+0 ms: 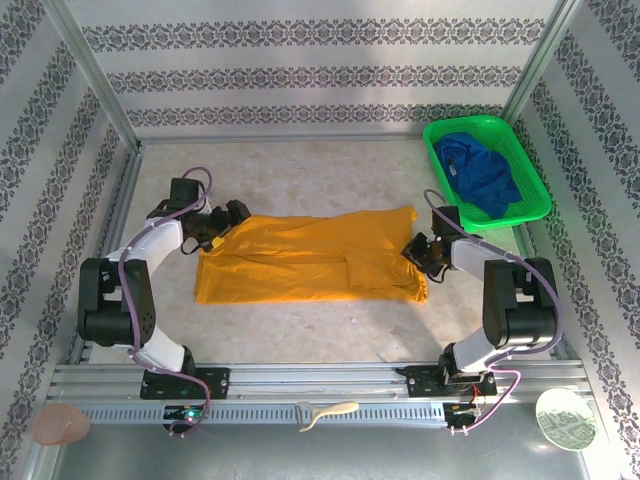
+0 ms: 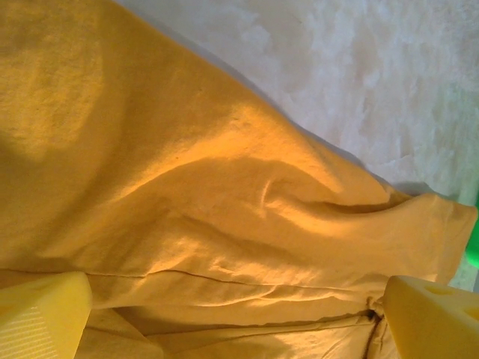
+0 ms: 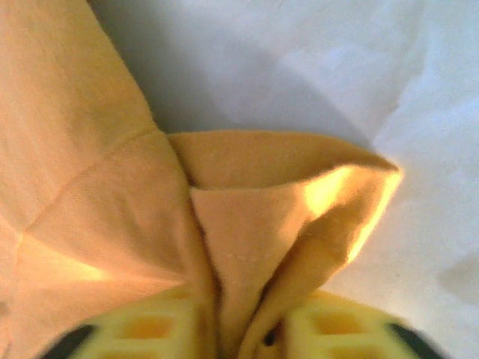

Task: Fold the inside-out t-shirt

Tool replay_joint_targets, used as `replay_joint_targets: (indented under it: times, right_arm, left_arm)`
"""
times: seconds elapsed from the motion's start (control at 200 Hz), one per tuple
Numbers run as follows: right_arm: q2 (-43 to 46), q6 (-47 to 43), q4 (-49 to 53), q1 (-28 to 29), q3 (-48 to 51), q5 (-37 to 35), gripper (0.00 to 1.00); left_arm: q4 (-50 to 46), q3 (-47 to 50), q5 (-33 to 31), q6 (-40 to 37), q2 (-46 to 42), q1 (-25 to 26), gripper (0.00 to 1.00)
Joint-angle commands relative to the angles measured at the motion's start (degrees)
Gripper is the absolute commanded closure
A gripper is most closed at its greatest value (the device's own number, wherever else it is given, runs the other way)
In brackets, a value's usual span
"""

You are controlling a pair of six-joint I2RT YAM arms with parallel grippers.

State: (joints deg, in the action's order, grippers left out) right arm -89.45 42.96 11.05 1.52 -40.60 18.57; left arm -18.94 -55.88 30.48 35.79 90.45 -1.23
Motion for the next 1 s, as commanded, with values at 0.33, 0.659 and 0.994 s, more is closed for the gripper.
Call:
replay_joint_targets:
  times: [0.33, 0.659, 0.994]
  right_arm:
    - [4.61, 0.18, -2.26, -7.20, 0.11, 5.02, 1.00]
    - [8.70, -3.75, 4.55, -10.12, -3.69, 3.58, 1.00]
    - [9.67, -8.44, 10.46, -3.98, -9.02, 0.81, 1.00]
  left_arm:
    - [1.21, 2.80, -4.06, -2.34, 4.02, 0.40, 0.01]
    - [1.10, 2.25, -3.95, 0.65, -0.01, 3.34, 0.00]
    - [-2.67, -1.66, -8.81, -3.59, 6.66, 2.99, 0.00]
